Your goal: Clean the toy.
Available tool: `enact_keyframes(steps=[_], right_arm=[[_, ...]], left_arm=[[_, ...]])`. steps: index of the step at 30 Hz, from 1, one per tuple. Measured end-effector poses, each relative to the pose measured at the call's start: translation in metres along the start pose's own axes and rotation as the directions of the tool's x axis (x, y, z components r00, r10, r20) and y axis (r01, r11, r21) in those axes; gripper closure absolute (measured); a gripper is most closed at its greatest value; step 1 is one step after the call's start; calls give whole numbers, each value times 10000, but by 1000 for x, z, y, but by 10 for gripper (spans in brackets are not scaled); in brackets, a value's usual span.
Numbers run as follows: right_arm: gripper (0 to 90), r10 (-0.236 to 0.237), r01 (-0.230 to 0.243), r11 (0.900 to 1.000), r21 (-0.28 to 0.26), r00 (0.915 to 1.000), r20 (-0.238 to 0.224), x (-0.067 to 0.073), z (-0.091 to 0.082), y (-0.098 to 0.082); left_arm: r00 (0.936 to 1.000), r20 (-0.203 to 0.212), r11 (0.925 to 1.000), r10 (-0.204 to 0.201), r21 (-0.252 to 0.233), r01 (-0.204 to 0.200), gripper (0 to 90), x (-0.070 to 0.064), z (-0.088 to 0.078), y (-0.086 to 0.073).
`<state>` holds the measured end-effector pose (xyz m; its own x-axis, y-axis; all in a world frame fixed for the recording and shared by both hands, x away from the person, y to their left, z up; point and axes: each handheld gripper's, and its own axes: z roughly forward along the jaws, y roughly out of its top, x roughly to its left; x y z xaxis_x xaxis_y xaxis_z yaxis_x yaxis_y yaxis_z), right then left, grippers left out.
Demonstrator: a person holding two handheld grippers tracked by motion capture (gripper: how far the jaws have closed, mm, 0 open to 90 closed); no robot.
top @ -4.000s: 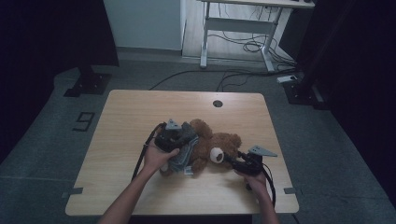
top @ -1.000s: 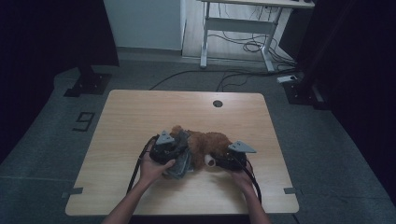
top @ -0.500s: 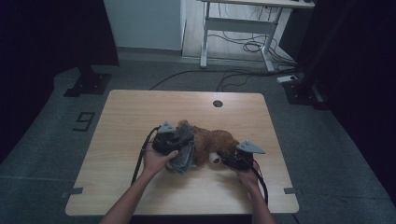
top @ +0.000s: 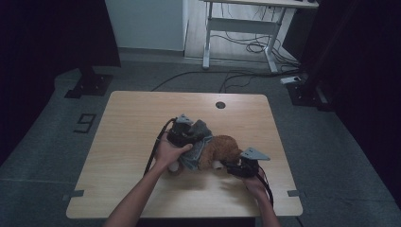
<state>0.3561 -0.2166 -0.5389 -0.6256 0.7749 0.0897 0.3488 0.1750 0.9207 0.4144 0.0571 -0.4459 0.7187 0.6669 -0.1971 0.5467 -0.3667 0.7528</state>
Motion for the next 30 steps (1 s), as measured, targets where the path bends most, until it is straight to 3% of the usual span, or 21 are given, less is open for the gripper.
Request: enact_keyframes(steps=[3,5,12,17,20,25,26,30], right_arm=[[293,194,-195,9998,-41,9997,-134,-2,0,-1],[294,279,-280,9996,-41,9995,-172,-3,1,-1],[294,460,-460,9989,24,9988,-151,-3,0,-1],[294,525,-524,9986,17,9985,-185,-3,0,-1],[294,547,-547,9985,2,9983,-208,-3,0,-1],[295,654,-655,9979,-15,9977,-180,-3,0,-1],[294,654,-654,9979,-16,9977,-176,-3,0,-1],[294,631,-631,9980,-4,9979,-169,-2,0,-1]], left_arm=[[9999,-140,9998,-89,-185,87,764,1,0,-6],[9995,-297,9998,62,-202,-68,768,1,-4,-10],[9957,-922,9995,87,-288,-114,769,11,-27,-27],[9918,-1225,9984,-378,-453,325,768,30,-46,-46],[9939,-896,9961,-650,-652,593,769,35,-53,-50],[9977,-677,9948,48,-1012,-116,770,8,-59,-24],[9979,-577,9935,296,-1077,-357,770,-1,-58,-15],[9979,43,9912,653,-1157,-644,768,-27,-43,13]])
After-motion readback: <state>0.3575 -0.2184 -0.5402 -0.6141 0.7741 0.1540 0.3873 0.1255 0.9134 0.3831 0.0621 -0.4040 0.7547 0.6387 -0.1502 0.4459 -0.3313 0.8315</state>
